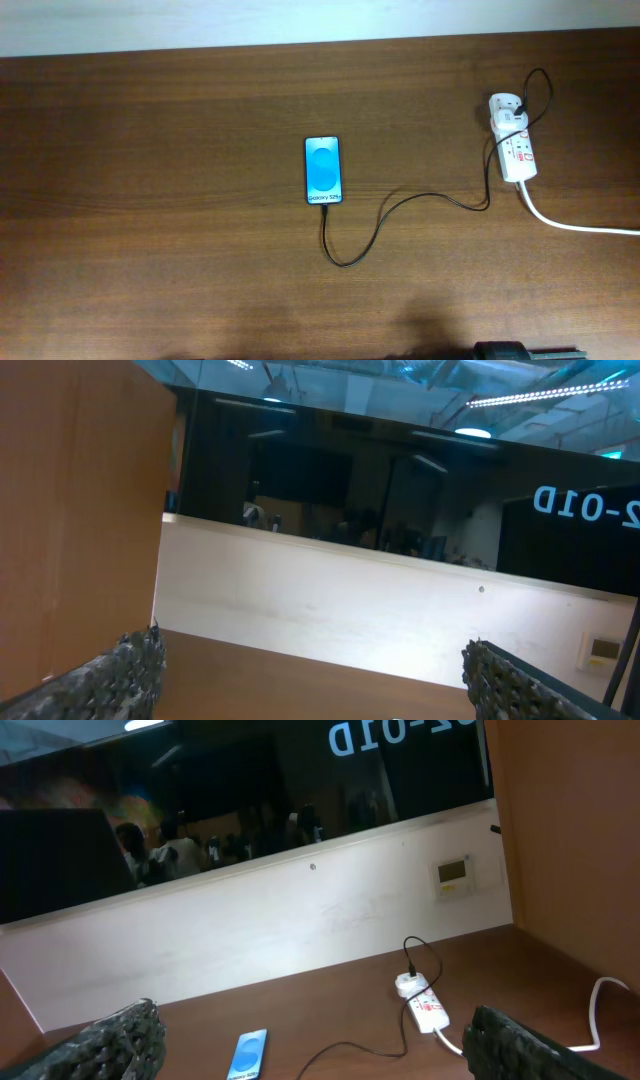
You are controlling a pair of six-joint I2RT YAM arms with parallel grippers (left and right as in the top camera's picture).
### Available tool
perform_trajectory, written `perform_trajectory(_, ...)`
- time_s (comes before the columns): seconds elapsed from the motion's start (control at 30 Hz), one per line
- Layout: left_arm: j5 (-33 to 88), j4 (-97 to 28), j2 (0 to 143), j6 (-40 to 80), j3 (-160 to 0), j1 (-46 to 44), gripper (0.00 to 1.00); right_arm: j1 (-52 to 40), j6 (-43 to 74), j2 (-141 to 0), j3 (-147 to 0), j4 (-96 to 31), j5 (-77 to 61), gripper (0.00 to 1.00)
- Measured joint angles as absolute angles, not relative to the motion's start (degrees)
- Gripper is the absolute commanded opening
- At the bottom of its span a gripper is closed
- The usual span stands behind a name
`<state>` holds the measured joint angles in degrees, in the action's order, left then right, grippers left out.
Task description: Plug charger to phone and switch on socket
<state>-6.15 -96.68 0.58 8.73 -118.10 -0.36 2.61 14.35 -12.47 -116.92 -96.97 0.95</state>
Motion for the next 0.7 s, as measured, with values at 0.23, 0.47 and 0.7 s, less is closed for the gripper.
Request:
perform_trajectory(0.23, -6.2, -96.7, 0.6, 8.8, -118.1, -0.4, 0.99, 2.6, 14.3, -12.5, -116.9, -96.9, 1.0, 0.98)
perform_trajectory(0.47, -6.2, -96.7, 0.6, 8.8, -118.1, -0.4, 0.99, 2.6, 13.6, -12.5, -116.9, -96.9, 1.3, 0.98)
perform_trajectory(0.7, -6.2, -96.7, 0.6, 8.7, -118.1, -0.4, 1.0, 2.6, 8.3, -11.9, -111.5, -94.1, 4.7, 0.98)
